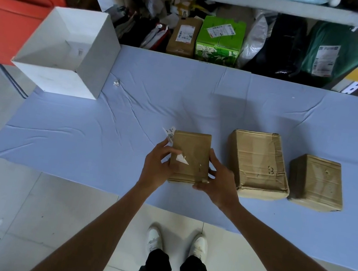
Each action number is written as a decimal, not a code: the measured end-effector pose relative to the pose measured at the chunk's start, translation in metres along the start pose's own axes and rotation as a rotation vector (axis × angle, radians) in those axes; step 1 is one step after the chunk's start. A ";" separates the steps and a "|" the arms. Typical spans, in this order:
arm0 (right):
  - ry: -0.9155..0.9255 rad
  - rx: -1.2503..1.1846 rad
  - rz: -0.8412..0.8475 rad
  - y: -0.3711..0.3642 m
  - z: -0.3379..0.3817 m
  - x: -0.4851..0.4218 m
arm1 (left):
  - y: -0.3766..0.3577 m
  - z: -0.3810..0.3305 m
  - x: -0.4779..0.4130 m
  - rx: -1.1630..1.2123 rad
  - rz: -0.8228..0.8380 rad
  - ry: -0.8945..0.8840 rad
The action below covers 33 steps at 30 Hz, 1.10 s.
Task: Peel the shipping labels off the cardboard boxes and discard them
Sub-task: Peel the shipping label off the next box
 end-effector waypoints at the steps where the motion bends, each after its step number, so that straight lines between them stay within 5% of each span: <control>1: -0.001 -0.003 0.001 0.000 0.000 0.000 | 0.000 0.000 0.000 -0.005 -0.003 0.001; 33: 0.025 -0.008 0.016 -0.001 0.001 -0.004 | -0.005 0.005 0.002 0.121 -0.028 0.025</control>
Point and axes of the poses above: each hand's wrist, its own x-axis away from the middle knuckle, its own y-axis out of the back of the hand, z = x × y, the point moved 7 cm from there along -x, towards the middle knuckle, and after that the axes turned 13 degrees about -x, right-handed, at the moved point
